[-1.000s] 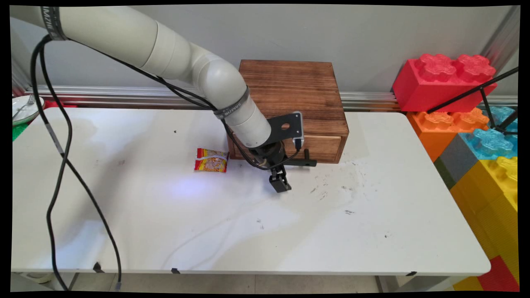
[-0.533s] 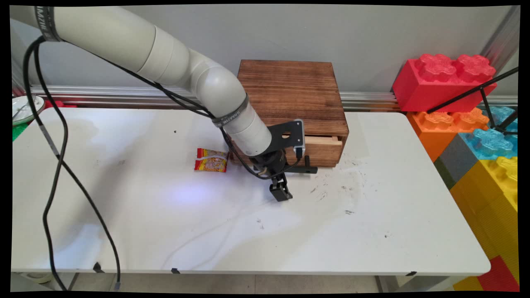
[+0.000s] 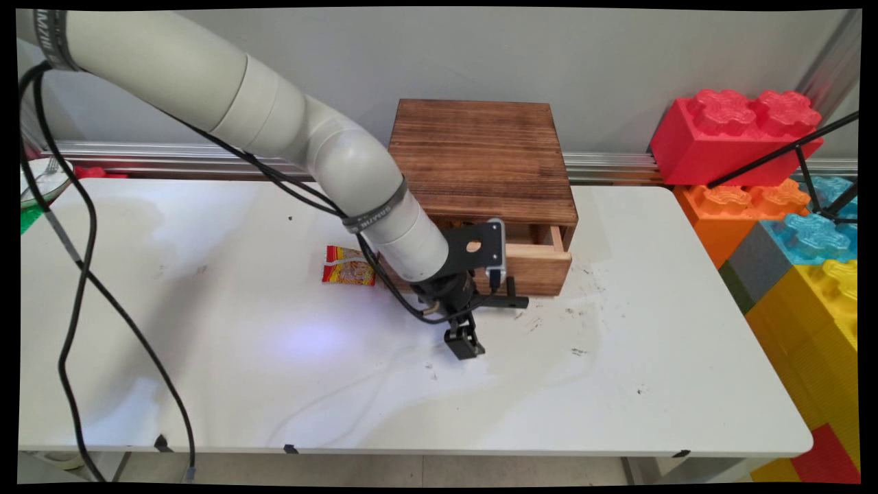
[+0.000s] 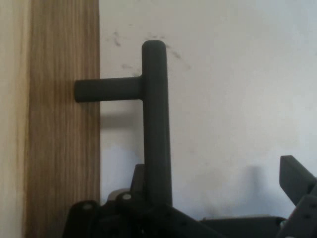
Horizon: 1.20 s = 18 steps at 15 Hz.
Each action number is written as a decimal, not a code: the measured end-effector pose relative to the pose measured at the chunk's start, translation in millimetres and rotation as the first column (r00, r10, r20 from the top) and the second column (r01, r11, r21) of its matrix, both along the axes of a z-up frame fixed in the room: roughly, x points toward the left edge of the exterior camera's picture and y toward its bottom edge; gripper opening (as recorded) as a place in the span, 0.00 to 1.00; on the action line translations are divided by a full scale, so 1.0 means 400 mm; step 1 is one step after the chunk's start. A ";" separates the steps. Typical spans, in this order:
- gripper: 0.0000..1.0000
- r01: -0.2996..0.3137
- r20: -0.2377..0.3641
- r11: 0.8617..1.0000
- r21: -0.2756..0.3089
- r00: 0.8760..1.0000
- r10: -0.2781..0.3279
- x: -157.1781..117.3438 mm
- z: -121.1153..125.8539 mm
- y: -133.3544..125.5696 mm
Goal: Open the drawer
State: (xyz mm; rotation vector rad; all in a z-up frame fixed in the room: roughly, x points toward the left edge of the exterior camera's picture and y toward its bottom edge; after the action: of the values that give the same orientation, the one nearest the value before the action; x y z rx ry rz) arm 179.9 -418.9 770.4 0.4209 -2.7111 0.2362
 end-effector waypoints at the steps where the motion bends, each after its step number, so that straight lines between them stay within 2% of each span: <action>1: 1.00 0.004 -0.002 1.000 0.002 1.000 -0.004 -0.004 0.000 0.010; 6: 1.00 0.020 -0.013 1.000 0.018 1.000 -0.020 -0.028 0.001 0.074; 18: 1.00 0.001 -0.050 0.997 0.079 0.999 0.003 -0.087 -0.001 0.204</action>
State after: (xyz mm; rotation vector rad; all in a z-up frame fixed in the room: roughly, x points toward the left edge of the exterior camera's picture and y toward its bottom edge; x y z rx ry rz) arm 145.0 -337.3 770.0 0.4452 -2.6776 0.1171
